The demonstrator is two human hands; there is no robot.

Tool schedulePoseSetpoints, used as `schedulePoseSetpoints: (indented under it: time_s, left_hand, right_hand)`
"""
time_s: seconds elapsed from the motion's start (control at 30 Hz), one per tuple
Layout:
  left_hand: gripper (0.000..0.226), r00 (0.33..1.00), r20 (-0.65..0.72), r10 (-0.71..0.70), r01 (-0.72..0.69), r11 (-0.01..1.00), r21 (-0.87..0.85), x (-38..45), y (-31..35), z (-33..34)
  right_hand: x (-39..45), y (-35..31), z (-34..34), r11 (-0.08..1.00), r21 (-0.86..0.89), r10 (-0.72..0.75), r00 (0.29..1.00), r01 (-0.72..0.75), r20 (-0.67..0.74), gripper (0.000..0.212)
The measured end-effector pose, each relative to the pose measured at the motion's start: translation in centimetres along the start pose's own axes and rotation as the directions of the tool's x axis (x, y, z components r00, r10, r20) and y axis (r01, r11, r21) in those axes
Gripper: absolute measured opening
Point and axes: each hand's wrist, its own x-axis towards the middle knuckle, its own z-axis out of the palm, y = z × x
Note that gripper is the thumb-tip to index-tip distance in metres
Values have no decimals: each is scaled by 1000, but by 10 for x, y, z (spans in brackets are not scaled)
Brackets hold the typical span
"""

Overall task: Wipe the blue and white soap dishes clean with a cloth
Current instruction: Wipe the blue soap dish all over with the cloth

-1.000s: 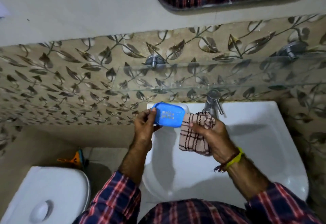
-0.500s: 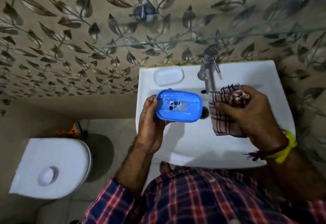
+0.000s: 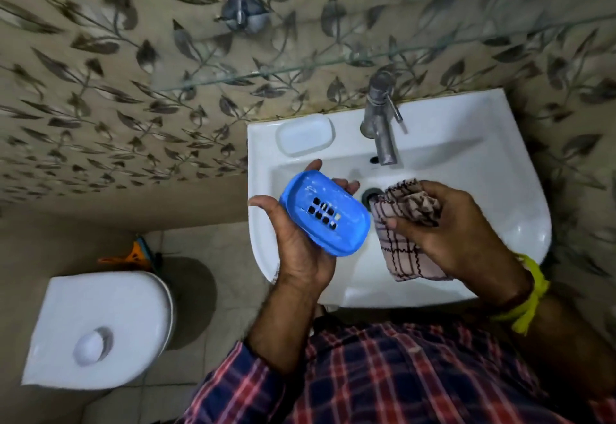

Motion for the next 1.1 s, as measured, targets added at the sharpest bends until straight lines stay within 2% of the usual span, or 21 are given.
schedulePoseSetpoints:
  time_s: [0.07,0.13,0.2,0.3,0.4,0.43,0.47,0.57,0.67,0.8,0.93,1.0,1.03,1.1]
  left_hand:
    - [109,1000,-13,-27,27,1000,4,5,4,3]
    - [112,998,-10,-54,54,998,14,10,5,9]
    - [113,998,18,-65,64,998,20,12,4,21]
    - [108,996,71,-45,42,998,39,10,4,37]
    - [106,992,122,-30,23,998,63,8,5,39]
    - [106,990,137,-31,23,998,63,7,5,38]
    - [107,988,150,-35,26,998,64,7,6,37]
    - [111,984,166,-70,56,995,88,5,10,38]
    - [109,982,157,-105,77,981,177,3,10,38]
    - [107,974,195,-114,68,971,229,3,8,47]
    - [97,960,243,-141,92,975,201,-1,5,59]
    - [94,960,230,-162,103,963,249,-2,3,60]
    - [95,961,215,-172,105,951,290,-2,3,60]
    - [96,958,193,-210,133,927,350,-2,3,60]
  right_hand:
    - [-2,-17,-6,994,-14,-108,992,107,-70,41]
    - [-1,-35,-5,968,-39,-250,964,247,-96,30]
    - [2,-48,5,944,-132,-314,945,302,-90,24]
    - [1,-59,20,938,-254,-284,945,237,-164,27]
    - [-1,-63,22,950,-239,-246,954,202,-173,39]
    - [1,-61,20,950,-228,-255,951,212,-175,36]
    - [3,-60,18,962,-164,-245,953,216,-178,30]
    - [8,-62,4,955,235,-153,981,178,-120,20]
    - [5,-71,-5,894,435,-98,994,111,-51,15]
    - [3,-74,4,845,527,80,996,-86,35,17]
    - [-1,-78,13,774,609,209,978,-177,18,11]
    - [0,-79,15,729,644,285,958,-230,20,7]
    - [1,-79,16,722,651,294,956,-234,17,9]
    - [3,-79,17,773,606,230,973,-186,5,9]
